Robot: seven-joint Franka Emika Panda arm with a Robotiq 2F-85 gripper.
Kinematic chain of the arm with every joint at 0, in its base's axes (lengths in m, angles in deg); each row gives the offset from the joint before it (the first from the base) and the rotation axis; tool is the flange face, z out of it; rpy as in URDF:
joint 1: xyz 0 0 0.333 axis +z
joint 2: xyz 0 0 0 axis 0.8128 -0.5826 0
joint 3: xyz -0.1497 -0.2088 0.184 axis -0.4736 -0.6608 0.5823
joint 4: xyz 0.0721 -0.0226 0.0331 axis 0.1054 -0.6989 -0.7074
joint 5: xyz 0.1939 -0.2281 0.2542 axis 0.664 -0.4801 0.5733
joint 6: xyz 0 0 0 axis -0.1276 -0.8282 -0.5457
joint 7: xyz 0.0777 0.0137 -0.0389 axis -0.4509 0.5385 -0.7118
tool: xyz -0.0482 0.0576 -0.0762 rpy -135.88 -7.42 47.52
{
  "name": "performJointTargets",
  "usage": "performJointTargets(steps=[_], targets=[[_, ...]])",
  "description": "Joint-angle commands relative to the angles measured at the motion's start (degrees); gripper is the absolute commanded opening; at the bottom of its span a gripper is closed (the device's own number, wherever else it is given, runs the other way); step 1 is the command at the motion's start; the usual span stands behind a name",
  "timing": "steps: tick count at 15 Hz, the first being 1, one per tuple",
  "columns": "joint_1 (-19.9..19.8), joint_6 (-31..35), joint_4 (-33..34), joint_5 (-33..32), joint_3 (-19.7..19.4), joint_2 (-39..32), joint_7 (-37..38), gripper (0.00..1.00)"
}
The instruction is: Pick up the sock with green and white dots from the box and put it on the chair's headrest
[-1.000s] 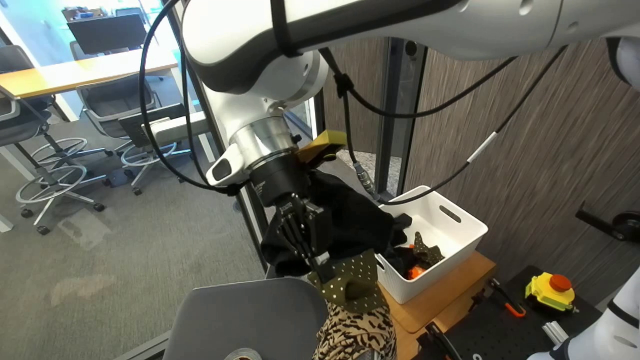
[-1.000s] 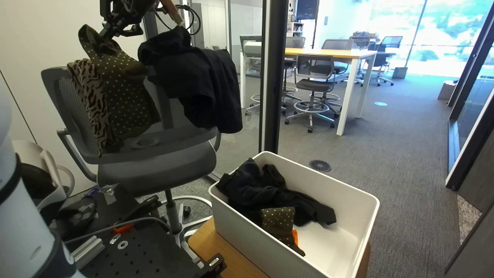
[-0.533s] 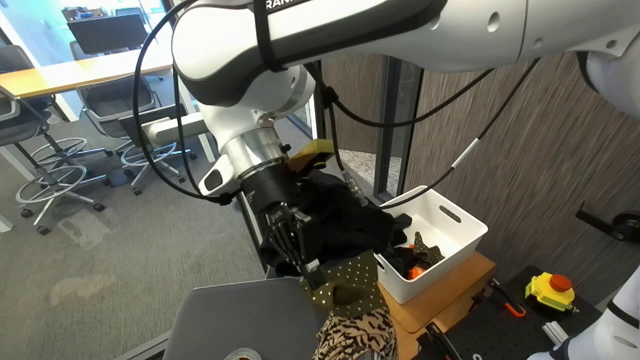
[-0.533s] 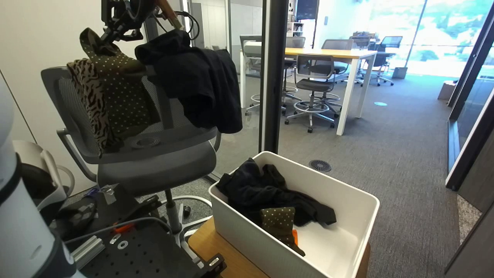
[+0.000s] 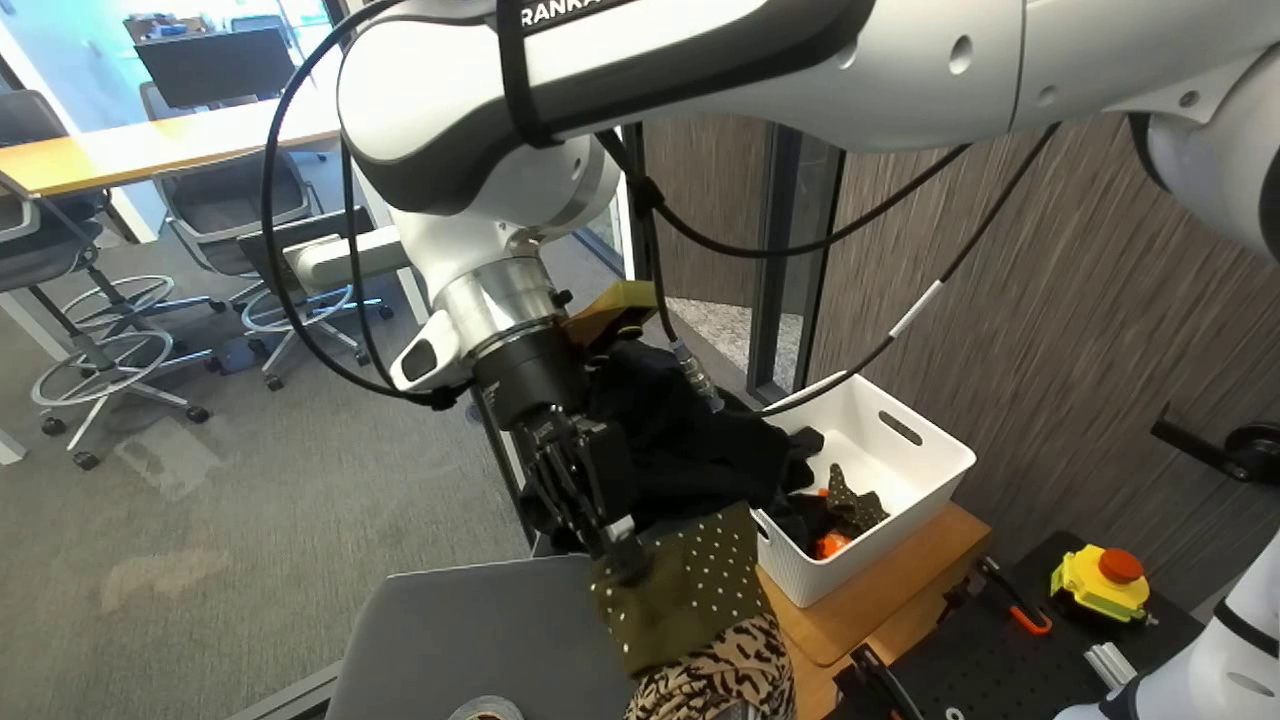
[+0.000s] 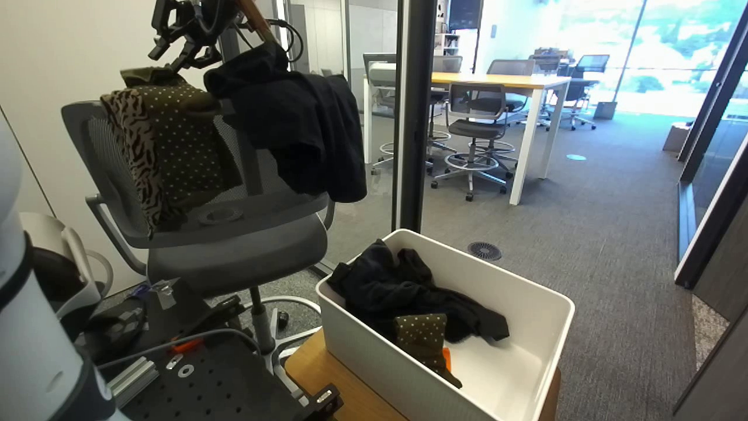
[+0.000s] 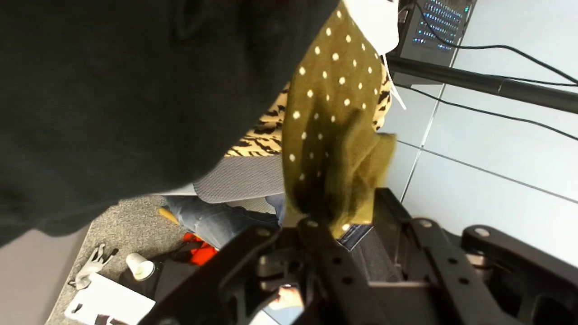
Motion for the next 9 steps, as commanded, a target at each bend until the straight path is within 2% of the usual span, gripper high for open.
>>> performJointTargets(steps=[1,5,6,9], targets=[[0.11,-1.3,3.57,0.04,0.55,-1.3,1.91,0.66],[-1.23,-0.88,3.62,0.03,-0.24,1.73,1.91,0.96],[-2.17,-0.33,2.78,0.1,-0.79,4.05,1.85,1.0],[-5.82,0.57,0.1,1.08,-3.03,12.08,1.89,1.0]])
